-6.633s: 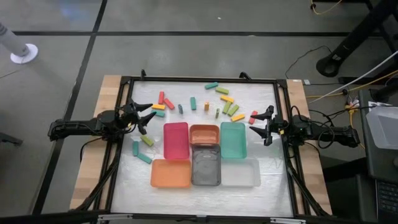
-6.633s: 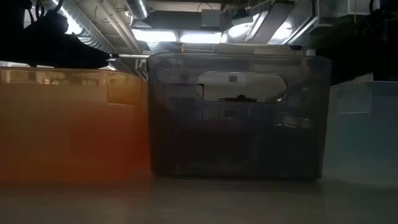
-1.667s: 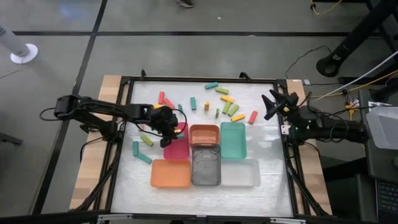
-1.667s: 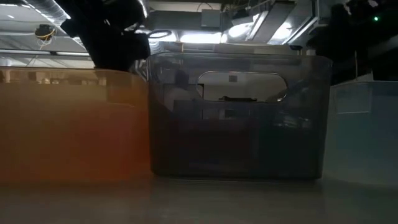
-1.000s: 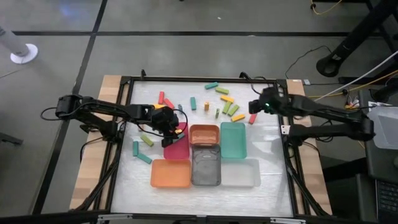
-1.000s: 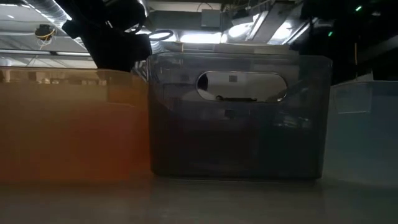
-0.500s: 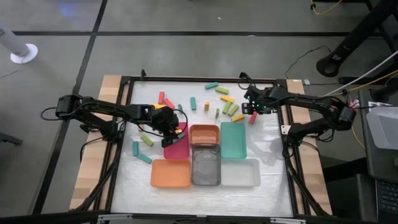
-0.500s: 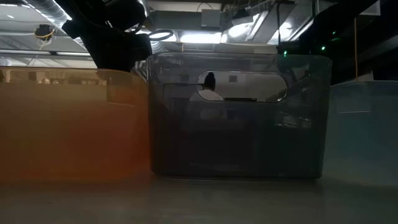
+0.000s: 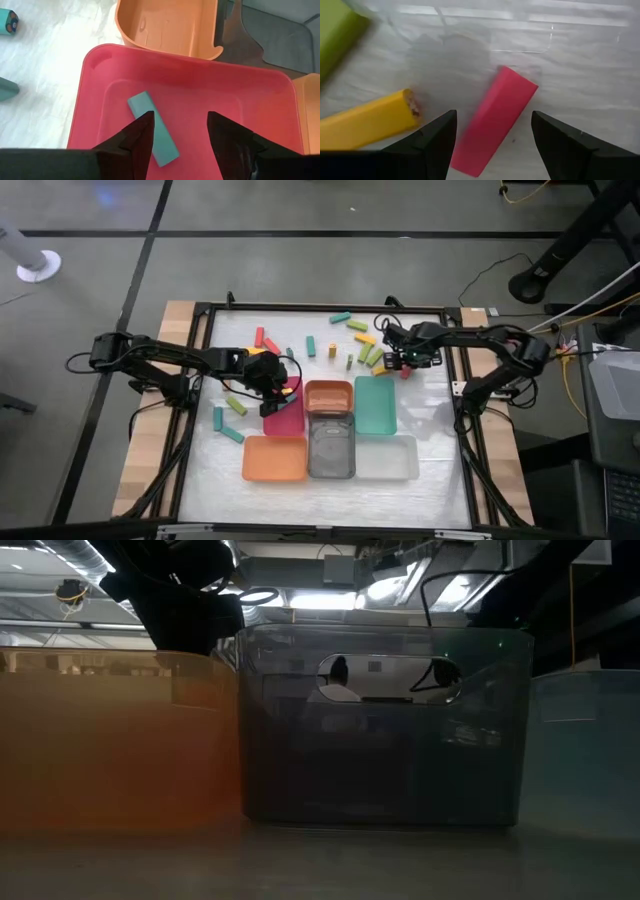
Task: Sort blocks
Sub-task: Put the orange block into the green bin
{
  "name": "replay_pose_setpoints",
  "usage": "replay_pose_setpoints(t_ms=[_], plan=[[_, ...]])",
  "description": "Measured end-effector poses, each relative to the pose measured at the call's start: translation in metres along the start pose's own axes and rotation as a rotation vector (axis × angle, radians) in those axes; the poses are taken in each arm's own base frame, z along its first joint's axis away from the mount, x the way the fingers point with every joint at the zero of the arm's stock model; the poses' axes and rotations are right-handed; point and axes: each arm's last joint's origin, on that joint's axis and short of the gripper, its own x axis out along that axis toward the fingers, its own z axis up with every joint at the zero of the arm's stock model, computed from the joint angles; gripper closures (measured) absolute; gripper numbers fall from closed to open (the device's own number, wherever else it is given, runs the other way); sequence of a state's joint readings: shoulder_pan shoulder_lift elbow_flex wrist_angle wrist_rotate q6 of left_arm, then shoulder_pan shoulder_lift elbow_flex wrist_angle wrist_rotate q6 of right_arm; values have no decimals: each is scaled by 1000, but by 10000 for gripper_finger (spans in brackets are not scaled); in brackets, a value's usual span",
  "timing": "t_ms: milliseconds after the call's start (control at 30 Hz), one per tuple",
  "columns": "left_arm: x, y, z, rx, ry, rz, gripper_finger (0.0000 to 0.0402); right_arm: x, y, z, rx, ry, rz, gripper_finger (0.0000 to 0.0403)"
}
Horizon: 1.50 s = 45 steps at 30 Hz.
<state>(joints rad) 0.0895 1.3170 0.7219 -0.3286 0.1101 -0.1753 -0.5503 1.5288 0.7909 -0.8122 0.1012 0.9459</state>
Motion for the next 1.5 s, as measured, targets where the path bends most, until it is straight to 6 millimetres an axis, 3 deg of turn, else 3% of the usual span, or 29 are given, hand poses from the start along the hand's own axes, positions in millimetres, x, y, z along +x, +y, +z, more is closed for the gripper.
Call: replay_pose_setpoints(t_ms=[200,533,800,967,1200,1500], plan=[[0,0,0,0,0,0,231,12,-3,-3,-10,16,-21,162],[0,0,0,0,0,0,231,15,1,-2,-66,-9,26,305],[0,0,2,-22,-18,-4,231,4,6,4,-193,-28,43,306],[0,-1,5,-26,-48,-3,231,-15,12,10,-256,-33,46,291],[-2,-1,16,-27,-172,45,231,-52,21,21,-375,-12,58,303],[-5,12,26,-74,-282,125,231,-111,32,29,-501,66,231,300]])
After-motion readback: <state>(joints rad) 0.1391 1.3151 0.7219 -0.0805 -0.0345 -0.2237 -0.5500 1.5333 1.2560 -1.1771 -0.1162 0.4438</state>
